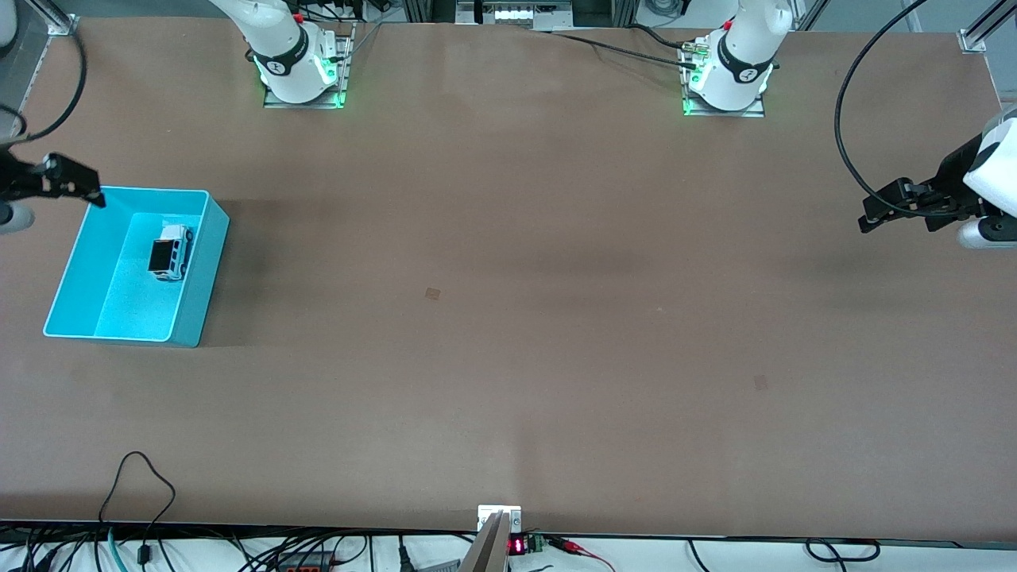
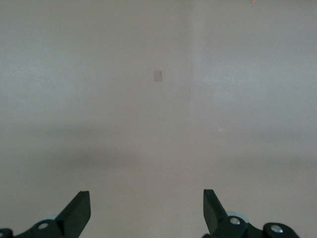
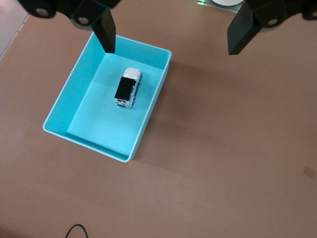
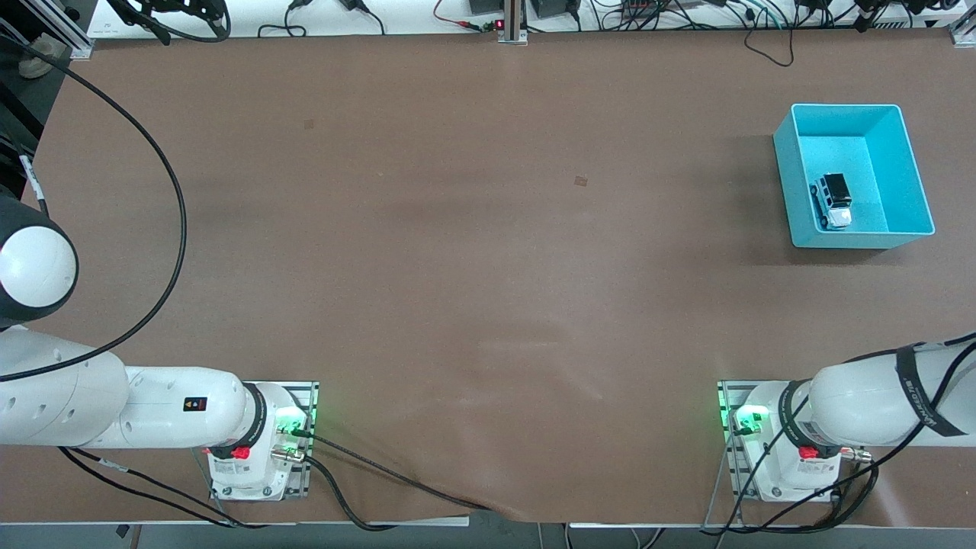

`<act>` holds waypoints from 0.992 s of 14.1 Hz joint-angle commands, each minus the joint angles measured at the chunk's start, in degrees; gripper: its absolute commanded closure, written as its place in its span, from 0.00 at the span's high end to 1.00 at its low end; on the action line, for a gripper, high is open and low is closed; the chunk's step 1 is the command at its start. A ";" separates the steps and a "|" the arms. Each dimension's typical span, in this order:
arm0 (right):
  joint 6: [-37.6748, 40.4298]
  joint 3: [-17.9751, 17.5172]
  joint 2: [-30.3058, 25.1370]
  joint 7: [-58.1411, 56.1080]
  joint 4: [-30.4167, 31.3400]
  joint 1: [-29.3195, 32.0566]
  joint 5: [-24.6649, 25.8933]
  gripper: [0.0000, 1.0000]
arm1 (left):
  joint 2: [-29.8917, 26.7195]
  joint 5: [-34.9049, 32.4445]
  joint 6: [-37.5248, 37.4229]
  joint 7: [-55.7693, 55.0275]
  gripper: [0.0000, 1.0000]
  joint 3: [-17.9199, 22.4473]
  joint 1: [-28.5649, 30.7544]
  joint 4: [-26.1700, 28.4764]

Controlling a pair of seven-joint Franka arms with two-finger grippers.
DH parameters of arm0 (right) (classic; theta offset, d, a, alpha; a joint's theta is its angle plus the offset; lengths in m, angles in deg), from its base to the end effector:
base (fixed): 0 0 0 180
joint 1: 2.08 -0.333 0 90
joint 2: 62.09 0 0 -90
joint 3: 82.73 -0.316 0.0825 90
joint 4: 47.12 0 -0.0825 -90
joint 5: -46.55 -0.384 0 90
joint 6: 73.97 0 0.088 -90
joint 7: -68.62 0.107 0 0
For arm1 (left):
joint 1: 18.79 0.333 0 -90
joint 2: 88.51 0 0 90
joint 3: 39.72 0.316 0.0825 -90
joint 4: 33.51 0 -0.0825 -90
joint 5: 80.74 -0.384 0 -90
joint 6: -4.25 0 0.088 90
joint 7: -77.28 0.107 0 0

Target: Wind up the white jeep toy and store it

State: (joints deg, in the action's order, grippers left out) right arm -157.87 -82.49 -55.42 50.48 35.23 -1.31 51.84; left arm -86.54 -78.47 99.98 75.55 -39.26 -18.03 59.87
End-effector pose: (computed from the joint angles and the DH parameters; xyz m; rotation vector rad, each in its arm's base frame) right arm 0.5790 -0.0207 0.6124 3.0281 0.4472 -0.1586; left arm 0.5720 0.0082 0.5860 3.1012 0.0858 0.0100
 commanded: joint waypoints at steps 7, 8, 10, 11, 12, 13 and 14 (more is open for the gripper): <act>3.47 -0.15 -2.45 11.55 4.75 0.03 -6.34 1.00 | -0.99 -0.16 -0.29 0.24 1.00 -0.29 0.20 0.23; 3.74 -0.15 -2.79 11.47 5.53 -0.32 -6.34 1.00 | -0.99 -0.08 -0.29 0.24 1.00 -0.29 0.20 0.22; 3.04 -0.15 -3.24 10.59 7.11 -0.68 -6.34 1.00 | -0.99 -0.08 0.15 0.24 1.00 -0.29 0.20 0.22; 2.43 -0.15 -3.85 10.59 7.73 -0.68 -6.34 1.00 | -0.99 -0.08 0.58 0.24 1.00 -0.29 0.20 0.22; 1.99 -0.15 -4.20 10.67 7.91 -0.68 -6.43 1.00 | -0.99 -0.08 0.68 0.24 1.00 -0.29 0.20 0.22; 1.46 -0.15 -4.29 10.67 8.00 -0.68 -6.60 1.00 | -0.99 -0.08 0.76 0.24 1.00 -0.29 0.20 0.22; 0.85 -0.15 -4.29 11.02 8.00 -0.85 -6.52 1.00 | -0.99 -0.08 0.68 0.24 1.00 -0.29 0.20 0.22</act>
State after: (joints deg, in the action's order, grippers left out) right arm -155.57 -82.73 -57.73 60.42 41.37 -1.79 46.32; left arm -86.64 -78.47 100.45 75.55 -39.26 -18.03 59.87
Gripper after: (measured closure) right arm 0.000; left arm 0.000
